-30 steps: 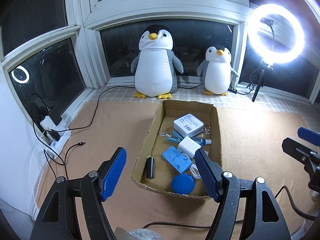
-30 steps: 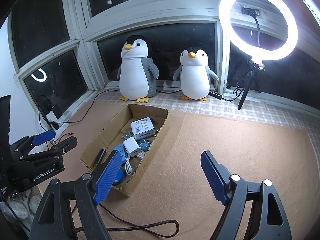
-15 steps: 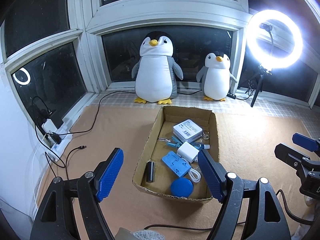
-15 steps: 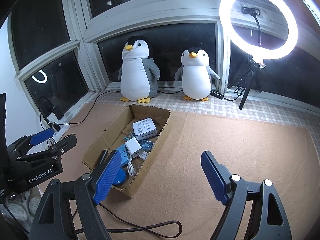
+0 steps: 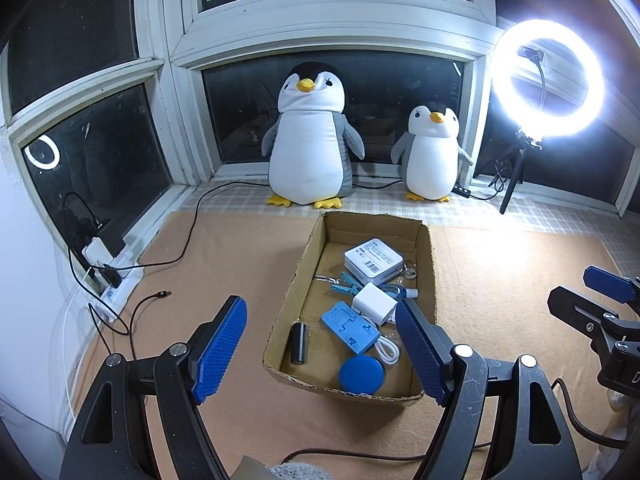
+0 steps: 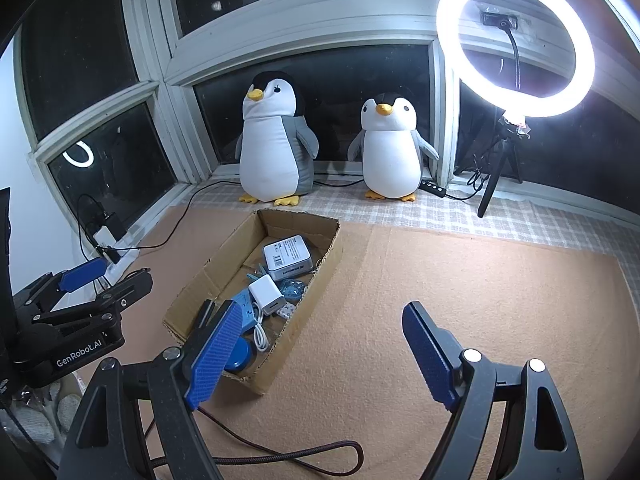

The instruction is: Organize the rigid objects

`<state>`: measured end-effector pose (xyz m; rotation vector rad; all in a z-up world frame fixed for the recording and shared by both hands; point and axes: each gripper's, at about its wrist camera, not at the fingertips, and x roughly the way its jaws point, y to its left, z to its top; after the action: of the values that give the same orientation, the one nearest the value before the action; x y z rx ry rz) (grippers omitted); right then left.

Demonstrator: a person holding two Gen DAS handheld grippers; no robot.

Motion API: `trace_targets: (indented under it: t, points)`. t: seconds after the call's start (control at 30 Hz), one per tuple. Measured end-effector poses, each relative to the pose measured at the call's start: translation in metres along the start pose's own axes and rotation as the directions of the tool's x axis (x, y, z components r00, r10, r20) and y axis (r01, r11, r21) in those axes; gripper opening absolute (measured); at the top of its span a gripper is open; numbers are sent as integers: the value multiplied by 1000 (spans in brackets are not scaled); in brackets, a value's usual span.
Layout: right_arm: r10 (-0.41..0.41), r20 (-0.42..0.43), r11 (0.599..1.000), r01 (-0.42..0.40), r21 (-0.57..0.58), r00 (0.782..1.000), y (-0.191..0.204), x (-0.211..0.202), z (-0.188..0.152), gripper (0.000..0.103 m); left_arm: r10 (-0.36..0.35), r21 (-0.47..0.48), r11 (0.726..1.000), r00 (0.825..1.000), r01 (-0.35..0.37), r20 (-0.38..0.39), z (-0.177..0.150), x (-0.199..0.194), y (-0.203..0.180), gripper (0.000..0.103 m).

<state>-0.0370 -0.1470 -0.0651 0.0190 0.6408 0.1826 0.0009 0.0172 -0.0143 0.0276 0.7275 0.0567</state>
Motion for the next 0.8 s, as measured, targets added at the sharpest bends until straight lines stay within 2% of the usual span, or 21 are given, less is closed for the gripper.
trace_targets:
  t: [0.8]
  points:
    - [0, -7, 1000, 0, 7, 1000, -3, 1, -3, 80, -5, 2, 1000, 1000, 5, 0, 0, -1, -2, 80]
